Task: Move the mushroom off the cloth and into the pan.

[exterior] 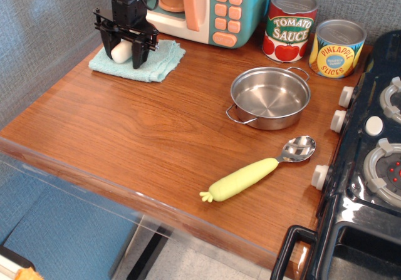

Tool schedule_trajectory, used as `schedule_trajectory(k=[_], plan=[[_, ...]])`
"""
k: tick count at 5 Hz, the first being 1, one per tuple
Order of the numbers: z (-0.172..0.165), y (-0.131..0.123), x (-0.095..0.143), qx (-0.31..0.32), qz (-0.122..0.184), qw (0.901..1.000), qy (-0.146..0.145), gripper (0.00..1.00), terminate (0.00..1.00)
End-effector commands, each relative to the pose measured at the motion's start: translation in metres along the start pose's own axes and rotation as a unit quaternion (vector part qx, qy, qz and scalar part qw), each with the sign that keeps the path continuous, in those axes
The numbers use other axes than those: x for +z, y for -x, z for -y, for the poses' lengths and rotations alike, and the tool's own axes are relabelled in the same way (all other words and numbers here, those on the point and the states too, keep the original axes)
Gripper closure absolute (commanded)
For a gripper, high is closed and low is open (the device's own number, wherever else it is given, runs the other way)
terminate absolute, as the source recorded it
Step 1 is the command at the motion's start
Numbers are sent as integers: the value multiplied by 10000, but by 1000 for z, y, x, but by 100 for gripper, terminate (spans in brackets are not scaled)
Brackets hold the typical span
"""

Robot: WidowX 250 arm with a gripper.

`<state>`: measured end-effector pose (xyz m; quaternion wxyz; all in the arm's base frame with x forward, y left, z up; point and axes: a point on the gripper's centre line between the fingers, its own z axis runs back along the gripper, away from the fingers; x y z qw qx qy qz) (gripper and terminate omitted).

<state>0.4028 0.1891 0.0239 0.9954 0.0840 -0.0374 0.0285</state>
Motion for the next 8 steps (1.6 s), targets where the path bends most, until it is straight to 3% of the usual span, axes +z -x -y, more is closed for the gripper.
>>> schedule_trajectory(k=[1,2,3,4,6,7,8], plan=[[1,-4,70,-62,843,9964,-106,100,0],[28,-3,96,-283,1006,9945,-29,100,0],[76,-5,98,-1113,917,9890,316,100,0],[126,1,93,-1614,611,9828,658,100,0],[224,22,107,-2242,513,9709,663,100,0],[231,26,109,-2312,485,9693,677,100,0],[232,26,112,-2307,479,9700,590,0,0]])
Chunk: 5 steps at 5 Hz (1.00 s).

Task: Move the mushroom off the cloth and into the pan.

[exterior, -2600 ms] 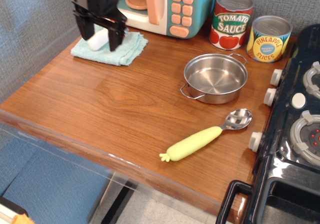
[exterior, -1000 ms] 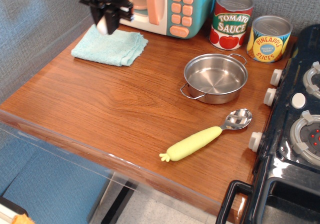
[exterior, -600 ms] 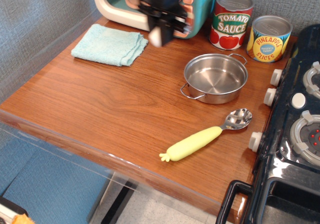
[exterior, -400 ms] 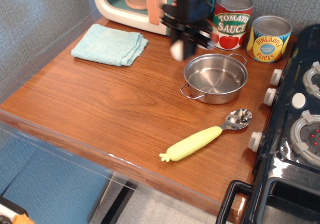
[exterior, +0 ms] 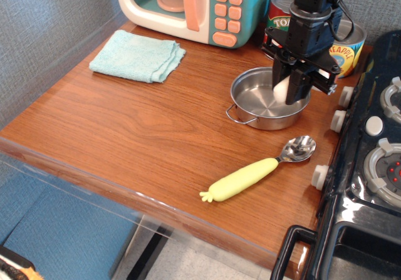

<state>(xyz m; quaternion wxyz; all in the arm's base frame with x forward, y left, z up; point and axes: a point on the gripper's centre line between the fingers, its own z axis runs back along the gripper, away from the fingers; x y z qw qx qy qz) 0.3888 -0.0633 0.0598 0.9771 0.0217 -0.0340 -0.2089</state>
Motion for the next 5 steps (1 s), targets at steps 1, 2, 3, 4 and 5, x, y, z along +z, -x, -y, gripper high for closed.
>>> schedule_trajectory(k=[1,2,3,4,5], plan=[[-5,5,40,96,343,9991,-219,0,0],[-8,8,47,187,411,9988,-210,0,0],[-6,14,60,316,472,9981,-253,0,0],[-6,27,66,701,361,9964,-326,0,0],[-6,40,61,1451,231,9885,-371,0,0]])
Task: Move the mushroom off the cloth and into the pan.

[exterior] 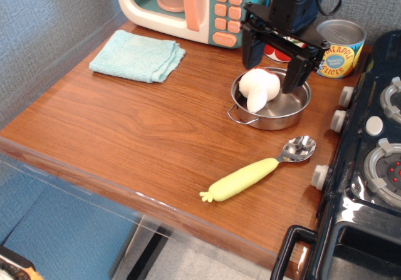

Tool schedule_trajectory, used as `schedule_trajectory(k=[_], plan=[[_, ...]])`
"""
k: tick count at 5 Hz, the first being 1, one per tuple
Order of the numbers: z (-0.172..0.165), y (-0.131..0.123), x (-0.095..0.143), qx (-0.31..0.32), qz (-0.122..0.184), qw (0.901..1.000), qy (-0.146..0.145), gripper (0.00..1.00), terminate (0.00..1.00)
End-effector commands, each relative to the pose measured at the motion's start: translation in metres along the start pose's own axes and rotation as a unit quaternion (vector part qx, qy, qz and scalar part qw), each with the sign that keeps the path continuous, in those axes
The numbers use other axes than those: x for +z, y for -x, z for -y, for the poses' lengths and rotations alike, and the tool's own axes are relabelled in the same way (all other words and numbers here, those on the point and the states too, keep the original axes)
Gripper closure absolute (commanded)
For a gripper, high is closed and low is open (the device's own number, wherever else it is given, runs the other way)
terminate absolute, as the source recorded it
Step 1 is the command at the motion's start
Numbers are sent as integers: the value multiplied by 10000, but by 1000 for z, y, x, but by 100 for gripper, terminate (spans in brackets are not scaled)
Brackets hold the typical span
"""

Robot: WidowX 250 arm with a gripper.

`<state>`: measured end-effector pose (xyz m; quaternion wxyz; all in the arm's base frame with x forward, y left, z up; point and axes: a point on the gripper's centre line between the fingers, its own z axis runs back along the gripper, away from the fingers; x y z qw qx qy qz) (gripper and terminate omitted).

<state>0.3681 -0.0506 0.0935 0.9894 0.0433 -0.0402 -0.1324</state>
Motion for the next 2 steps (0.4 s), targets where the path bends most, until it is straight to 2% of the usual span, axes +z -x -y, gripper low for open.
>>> schedule_trajectory(k=[1,2], plan=[[-4,17,26,694,229,9973,-107,0,0],[-4,17,26,694,229,9973,-107,0,100]])
